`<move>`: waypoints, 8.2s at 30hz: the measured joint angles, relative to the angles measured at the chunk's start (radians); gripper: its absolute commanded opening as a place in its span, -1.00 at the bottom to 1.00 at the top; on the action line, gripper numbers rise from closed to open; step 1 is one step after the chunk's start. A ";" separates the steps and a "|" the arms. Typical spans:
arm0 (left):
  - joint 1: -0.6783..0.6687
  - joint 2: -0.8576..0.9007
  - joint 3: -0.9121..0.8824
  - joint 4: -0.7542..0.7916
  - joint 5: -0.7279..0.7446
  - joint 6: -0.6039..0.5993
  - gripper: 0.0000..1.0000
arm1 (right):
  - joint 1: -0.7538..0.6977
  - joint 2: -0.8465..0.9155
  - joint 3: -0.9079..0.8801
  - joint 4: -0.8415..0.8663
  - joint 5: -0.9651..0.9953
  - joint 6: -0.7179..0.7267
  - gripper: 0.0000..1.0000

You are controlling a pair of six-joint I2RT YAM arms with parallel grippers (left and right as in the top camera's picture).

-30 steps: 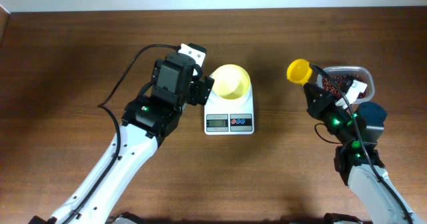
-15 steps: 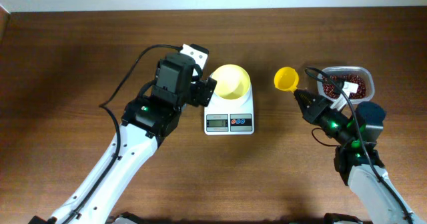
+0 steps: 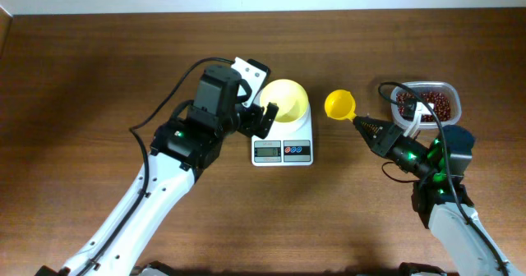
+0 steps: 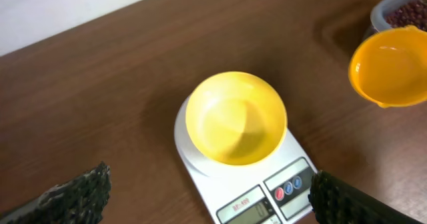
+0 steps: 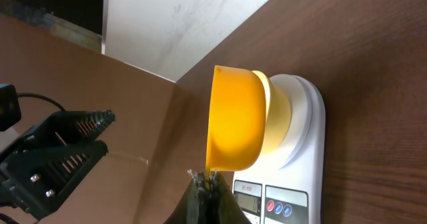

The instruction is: Scoop item into bowl and weigh 50g on scale

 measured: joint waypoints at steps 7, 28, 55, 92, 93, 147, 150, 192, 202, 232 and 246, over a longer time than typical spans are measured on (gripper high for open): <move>-0.030 0.000 0.000 -0.008 0.004 0.000 0.98 | 0.000 0.000 0.000 0.000 0.006 0.002 -0.92; 0.138 0.000 0.074 -0.378 0.323 0.319 0.98 | 0.000 0.000 0.000 -0.001 0.082 0.002 -0.92; 0.149 0.000 0.075 -0.377 0.306 0.337 0.97 | 0.000 0.000 0.000 -0.066 0.119 0.003 -0.92; 0.148 0.000 0.075 -0.560 0.386 0.535 0.97 | 0.000 0.000 0.000 -0.074 0.119 0.003 -0.92; 0.148 0.000 0.075 -0.566 0.380 0.546 0.97 | 0.000 0.000 0.000 -0.074 0.119 0.003 -0.92; 0.148 0.000 0.075 -0.536 0.214 0.569 0.97 | 0.000 0.000 0.000 -0.114 0.138 -0.029 -0.92; 0.148 0.000 0.075 -0.536 0.214 0.569 0.97 | 0.000 0.000 0.000 -0.114 0.145 -0.029 -0.92; 0.412 0.000 0.095 -0.632 0.490 0.631 0.97 | 0.000 0.000 0.000 0.060 0.144 -0.164 -0.92; 0.412 -0.003 0.196 -0.779 0.455 0.861 0.97 | 0.000 0.000 0.000 0.061 0.144 -0.164 -0.92; 0.412 -0.003 0.196 -0.774 0.437 0.906 0.97 | 0.000 0.000 0.000 0.061 -0.030 -0.118 -0.92; 0.412 -0.003 0.196 -0.774 0.437 0.906 0.97 | -0.171 0.000 0.148 0.046 -0.183 -0.156 -0.92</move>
